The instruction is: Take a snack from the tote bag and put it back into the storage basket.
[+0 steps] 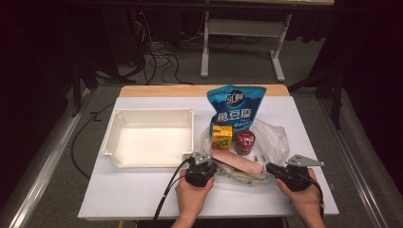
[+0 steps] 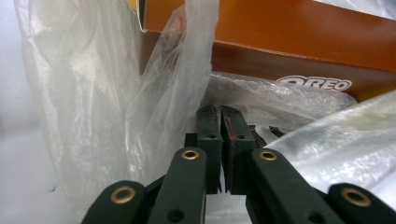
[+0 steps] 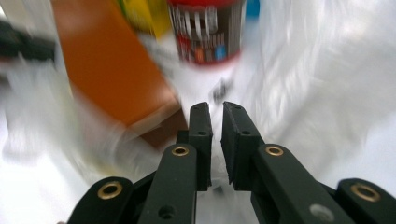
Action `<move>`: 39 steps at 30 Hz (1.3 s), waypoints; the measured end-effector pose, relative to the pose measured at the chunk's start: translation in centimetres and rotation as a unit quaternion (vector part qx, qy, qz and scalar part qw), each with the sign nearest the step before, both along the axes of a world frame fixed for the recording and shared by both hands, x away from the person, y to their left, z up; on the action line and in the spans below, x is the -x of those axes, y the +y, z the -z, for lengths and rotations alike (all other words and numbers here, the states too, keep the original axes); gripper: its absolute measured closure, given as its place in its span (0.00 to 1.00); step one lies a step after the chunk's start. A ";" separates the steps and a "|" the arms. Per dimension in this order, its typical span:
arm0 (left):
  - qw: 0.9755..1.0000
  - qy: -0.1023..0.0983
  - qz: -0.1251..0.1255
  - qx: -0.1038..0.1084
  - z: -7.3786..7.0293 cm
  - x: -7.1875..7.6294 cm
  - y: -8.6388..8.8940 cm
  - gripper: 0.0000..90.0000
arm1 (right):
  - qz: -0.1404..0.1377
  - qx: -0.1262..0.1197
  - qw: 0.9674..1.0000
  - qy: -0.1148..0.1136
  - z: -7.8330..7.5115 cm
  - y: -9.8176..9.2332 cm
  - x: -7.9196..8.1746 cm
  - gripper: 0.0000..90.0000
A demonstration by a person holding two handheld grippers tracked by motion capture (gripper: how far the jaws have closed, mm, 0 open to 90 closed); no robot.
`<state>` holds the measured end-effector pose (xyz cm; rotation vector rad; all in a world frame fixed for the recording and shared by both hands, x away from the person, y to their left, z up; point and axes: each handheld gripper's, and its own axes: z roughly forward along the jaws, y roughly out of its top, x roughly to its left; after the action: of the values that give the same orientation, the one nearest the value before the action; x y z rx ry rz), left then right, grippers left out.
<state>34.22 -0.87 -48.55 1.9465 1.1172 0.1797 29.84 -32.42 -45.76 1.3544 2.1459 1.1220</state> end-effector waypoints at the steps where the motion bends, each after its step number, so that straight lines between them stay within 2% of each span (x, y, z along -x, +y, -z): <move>1: 1.000 -0.001 0.002 -0.002 0.0 0.1 0.0 0.96 | 0.000 0.005 1.000 0.010 0.3 -0.1 0.3 0.92; 4: 1.000 -0.017 0.008 -0.023 -0.1 0.7 -0.1 0.95 | -0.006 0.000 1.000 0.030 0.8 0.0 1.4 0.93; 7: 0.999 -0.028 0.012 -0.037 -0.1 1.1 0.1 0.95 | -0.030 0.028 0.998 0.038 1.0 0.4 2.1 0.95; 8: 0.999 -0.030 0.010 -0.042 -0.1 1.2 0.3 0.96 | -0.025 0.045 0.997 0.050 1.3 0.5 2.3 0.97; 9: 0.999 -0.030 0.009 -0.043 -0.1 1.2 0.4 0.98 | -0.022 0.048 0.997 0.054 1.5 0.2 2.4 0.98; 10: 0.999 -0.030 0.008 -0.043 -0.1 1.2 0.6 0.99 | -0.023 0.041 0.997 0.054 1.6 -0.1 2.4 0.99; 13: 0.999 -0.020 0.008 -0.029 0.0 1.0 0.9 1.00 | -0.003 0.037 0.997 0.062 1.5 -0.9 2.1 1.00; 14: 0.999 -0.018 0.007 -0.026 0.0 1.0 1.0 1.00 | -0.005 0.033 0.997 0.063 1.5 -1.1 2.0 1.00; 16: 1.000 -0.017 0.008 -0.024 0.0 1.0 1.0 1.00 | -0.009 0.037 0.998 0.051 1.3 -1.0 2.2 0.97; 17: 0.999 -0.019 0.008 -0.026 0.0 1.0 1.0 1.00 | -0.016 0.026 0.999 0.028 0.9 -0.9 2.4 0.93; 19: 0.999 -0.023 0.008 -0.029 0.0 1.1 0.9 1.00 | -0.020 0.005 1.000 0.001 0.0 -0.9 2.7 0.90; 22: 0.999 -0.024 0.007 -0.031 0.0 1.2 0.8 1.00 | -0.035 -0.011 0.998 -0.043 -1.4 -0.6 2.9 0.85; 24: 0.999 -0.025 0.007 -0.031 0.0 1.2 0.8 1.00 | -0.059 -0.018 0.996 -0.060 -2.0 -0.2 2.7 0.79; 28: 0.999 -0.025 0.009 -0.032 0.0 1.2 0.8 0.99 | -0.085 -0.011 0.994 -0.060 -2.2 1.0 1.3 0.63; 32: 0.999 -0.025 0.009 -0.032 0.0 1.2 0.8 0.99 | -0.105 -0.012 0.994 -0.039 -1.8 1.6 -0.3 0.49; 33: 0.999 -0.025 0.009 -0.032 0.0 1.2 0.8 0.99 | -0.119 -0.009 0.992 -0.031 -1.4 1.7 -0.7 0.41; 39: 0.999 -0.025 0.010 -0.032 0.0 1.2 0.8 0.99 | -0.130 -0.024 0.991 -0.024 -1.0 1.4 -1.0 0.39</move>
<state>33.05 -0.03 -48.53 1.9977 1.0704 0.2539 30.81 -31.00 -44.72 1.0765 2.3222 1.2956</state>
